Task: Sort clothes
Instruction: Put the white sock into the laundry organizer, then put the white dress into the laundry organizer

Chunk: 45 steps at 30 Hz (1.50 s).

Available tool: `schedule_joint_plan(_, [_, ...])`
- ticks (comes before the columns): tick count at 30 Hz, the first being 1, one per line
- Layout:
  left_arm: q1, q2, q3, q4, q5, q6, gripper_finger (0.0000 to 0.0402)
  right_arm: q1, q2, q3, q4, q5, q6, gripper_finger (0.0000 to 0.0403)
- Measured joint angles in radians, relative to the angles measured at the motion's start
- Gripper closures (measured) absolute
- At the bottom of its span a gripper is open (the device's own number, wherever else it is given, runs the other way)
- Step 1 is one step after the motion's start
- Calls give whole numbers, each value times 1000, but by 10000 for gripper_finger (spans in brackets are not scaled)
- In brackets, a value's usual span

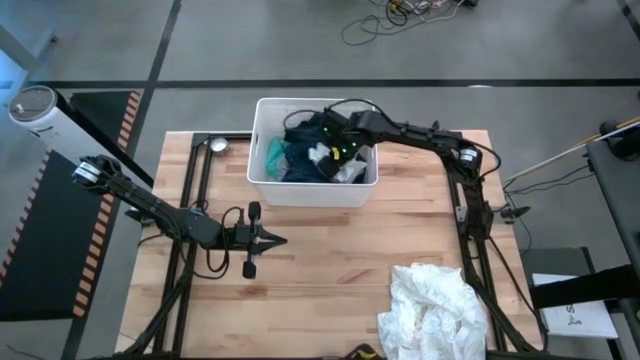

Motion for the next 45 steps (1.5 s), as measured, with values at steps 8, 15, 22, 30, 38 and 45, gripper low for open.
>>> schedule_joint_plan(8, [-1,0,0,1,0,1,402,-13,25,-102,36,17,-2,400])
schedule_joint_plan(15, [0,0,0,-1,0,3,402,-13,20,-14,-8,-10,18,394])
schedule_joint_plan(22, [0,0,0,-1,0,3,402,15,1,232,-186,61,-45,350])
schedule_joint_plan(30, [0,0,0,-2,0,3,402,105,-33,497,-383,65,-86,260])
schedule_joint_plan(38, [0,0,0,-4,-1,4,402,284,-189,467,-550,36,-48,213])
schedule_joint_plan(45, [0,0,0,7,-2,26,402,565,-244,460,-574,33,142,212])
